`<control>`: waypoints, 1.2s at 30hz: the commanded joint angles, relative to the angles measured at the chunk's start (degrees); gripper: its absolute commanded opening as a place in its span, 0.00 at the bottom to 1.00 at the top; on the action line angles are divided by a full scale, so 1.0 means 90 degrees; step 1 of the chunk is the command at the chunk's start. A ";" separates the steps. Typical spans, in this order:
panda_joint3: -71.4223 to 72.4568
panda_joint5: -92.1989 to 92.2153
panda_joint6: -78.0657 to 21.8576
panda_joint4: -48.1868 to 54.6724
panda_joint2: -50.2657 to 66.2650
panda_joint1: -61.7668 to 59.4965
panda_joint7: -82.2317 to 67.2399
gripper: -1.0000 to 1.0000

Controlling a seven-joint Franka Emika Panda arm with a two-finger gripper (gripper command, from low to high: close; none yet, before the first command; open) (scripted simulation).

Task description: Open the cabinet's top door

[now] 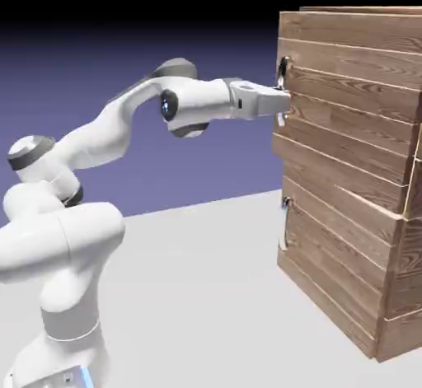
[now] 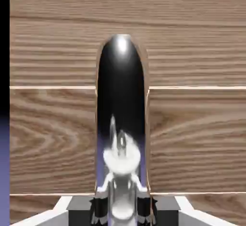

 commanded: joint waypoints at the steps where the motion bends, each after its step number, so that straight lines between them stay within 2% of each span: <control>1: -0.0125 -0.0017 -0.0271 -0.0220 -0.0026 0.0110 -0.0148 0.00; 10: -0.1538 -0.0711 -0.2763 -0.1668 -0.0472 0.0515 -0.1299 0.00; 18: -0.2999 -0.2010 -0.4978 -0.2126 -0.1349 0.0041 -0.2265 0.00; 27: -0.4250 -0.3993 -0.7311 -0.1671 -0.3223 -0.0939 -0.3697 0.00; 36: -0.4671 -0.5848 -0.8662 -0.0529 -0.5300 -0.1561 -0.5126 0.00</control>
